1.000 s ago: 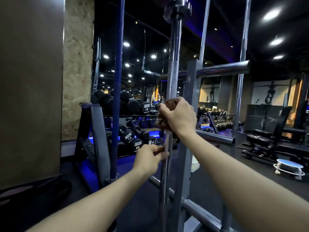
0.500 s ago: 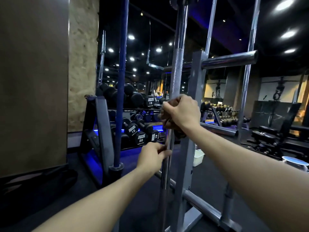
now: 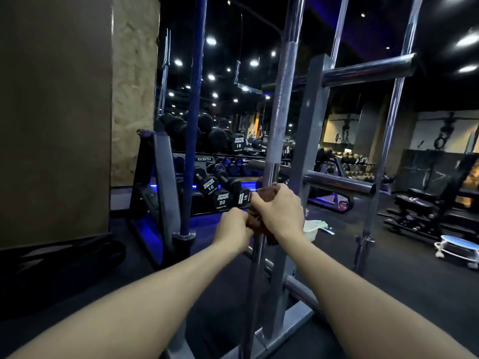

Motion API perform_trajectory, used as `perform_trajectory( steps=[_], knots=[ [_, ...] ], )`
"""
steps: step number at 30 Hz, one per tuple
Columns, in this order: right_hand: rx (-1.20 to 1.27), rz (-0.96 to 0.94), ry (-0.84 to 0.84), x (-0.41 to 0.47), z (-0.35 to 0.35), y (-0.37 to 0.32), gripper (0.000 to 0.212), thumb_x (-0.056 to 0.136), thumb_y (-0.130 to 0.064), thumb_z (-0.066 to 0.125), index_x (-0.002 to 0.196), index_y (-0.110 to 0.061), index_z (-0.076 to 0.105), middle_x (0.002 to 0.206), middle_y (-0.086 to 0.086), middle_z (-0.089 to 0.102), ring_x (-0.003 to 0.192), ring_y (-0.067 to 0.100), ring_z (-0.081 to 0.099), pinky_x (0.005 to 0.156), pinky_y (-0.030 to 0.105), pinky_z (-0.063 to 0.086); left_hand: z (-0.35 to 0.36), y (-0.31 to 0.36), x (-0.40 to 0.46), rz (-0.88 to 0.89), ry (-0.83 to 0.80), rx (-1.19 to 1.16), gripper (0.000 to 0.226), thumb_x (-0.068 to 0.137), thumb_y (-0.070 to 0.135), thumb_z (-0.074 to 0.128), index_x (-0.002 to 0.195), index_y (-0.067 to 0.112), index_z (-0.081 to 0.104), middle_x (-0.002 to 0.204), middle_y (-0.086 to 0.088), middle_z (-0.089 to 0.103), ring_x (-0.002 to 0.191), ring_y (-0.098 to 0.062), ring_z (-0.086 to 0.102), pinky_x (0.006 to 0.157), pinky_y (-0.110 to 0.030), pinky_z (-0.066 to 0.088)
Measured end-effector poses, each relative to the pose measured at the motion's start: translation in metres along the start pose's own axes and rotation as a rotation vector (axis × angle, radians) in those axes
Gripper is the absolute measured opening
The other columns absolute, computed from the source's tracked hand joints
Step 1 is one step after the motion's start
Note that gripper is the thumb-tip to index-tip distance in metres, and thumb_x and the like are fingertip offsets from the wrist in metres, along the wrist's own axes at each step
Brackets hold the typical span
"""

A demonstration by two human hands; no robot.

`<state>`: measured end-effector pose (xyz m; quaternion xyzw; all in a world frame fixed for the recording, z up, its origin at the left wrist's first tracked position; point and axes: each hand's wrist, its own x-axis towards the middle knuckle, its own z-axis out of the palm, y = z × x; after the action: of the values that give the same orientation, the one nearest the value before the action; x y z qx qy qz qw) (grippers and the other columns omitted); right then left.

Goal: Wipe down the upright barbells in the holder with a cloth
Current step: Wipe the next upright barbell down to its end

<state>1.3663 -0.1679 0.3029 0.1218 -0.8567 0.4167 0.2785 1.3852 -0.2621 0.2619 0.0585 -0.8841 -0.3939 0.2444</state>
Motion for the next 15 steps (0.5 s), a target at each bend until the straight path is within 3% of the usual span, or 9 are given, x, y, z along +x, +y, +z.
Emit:
perform_trajectory(
  steps=[6,9,12,15],
  knots=[
    [-0.05,-0.026,-0.001,-0.001,-0.003,-0.006,0.027,0.078,-0.045,0.066,0.086,-0.022,0.053,0.098,0.008,0.068,0.098,0.03,0.06,0.078,0.034,0.045,-0.009,-0.011,0.002,0.106,-0.067,-0.022,0.012,0.086,0.015,0.063,0.083,0.01,0.073,0.082,-0.017,0.067,0.086,-0.032,0.062,0.064,-0.033,0.04],
    [-0.103,-0.088,0.067,0.014,-0.019,-0.026,0.028,0.077,-0.044,0.067,0.073,-0.021,0.053,0.091,0.006,0.066,0.093,0.029,0.061,0.075,0.035,0.047,-0.023,-0.019,0.007,0.117,-0.058,-0.095,0.035,0.094,0.028,0.055,0.069,0.006,0.066,0.072,-0.017,0.062,0.07,-0.027,0.053,0.064,-0.034,0.041],
    [-0.116,-0.138,0.139,0.031,-0.033,-0.05,0.025,0.079,-0.041,0.065,0.076,-0.02,0.053,0.083,0.001,0.058,0.089,0.023,0.055,0.069,0.032,0.04,-0.032,-0.022,0.018,0.093,-0.045,-0.206,0.042,0.098,0.035,0.046,0.081,0.005,0.069,0.087,-0.014,0.07,0.084,-0.029,0.062,0.075,-0.037,0.049],
    [-0.087,-0.108,0.191,0.032,-0.021,-0.051,0.027,0.079,-0.043,0.064,0.087,-0.018,0.057,0.087,0.001,0.059,0.091,0.023,0.055,0.069,0.03,0.037,-0.021,-0.027,0.017,0.119,-0.137,-0.18,0.035,0.099,0.029,0.044,0.102,0.004,0.068,0.103,-0.017,0.068,0.099,-0.03,0.062,0.083,-0.037,0.048]
  ],
)
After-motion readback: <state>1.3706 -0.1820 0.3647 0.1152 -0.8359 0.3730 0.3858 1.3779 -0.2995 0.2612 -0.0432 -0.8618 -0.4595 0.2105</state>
